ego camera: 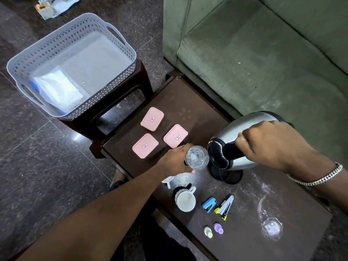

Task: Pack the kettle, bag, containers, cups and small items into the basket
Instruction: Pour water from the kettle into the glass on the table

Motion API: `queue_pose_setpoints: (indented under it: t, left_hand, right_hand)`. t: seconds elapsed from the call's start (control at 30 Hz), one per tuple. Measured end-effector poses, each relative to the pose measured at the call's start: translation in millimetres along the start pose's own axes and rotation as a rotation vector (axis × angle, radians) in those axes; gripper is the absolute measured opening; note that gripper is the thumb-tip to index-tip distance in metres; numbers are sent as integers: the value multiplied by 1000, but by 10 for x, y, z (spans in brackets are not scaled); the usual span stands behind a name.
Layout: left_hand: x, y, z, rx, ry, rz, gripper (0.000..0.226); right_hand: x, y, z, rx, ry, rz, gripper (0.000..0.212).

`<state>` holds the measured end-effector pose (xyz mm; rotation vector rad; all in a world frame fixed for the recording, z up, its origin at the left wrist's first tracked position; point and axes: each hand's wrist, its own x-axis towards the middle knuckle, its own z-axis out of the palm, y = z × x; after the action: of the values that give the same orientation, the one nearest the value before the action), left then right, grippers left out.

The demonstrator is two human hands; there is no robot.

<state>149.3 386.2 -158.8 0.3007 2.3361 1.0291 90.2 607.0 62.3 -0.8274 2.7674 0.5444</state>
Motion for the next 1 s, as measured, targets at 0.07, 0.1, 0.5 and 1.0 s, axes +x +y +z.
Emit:
queue_pose_setpoints:
  t: [0.07, 0.1, 0.5, 1.0]
  left_hand:
    - [1, 2, 0, 6, -5, -6, 81]
    - [1, 2, -1, 7, -8, -6, 81]
    - [7, -7, -4, -4, -7, 12, 81]
    - [8, -54, -1, -59, -42, -3, 89]
  right_hand:
    - [9, 7, -13, -21, -12, 9, 48]
    - [8, 9, -22, -31, -26, 11, 48]
    - [-2, 106, 10, 97, -44, 23, 49]
    - [5, 485, 198, 425, -55, 170, 41]
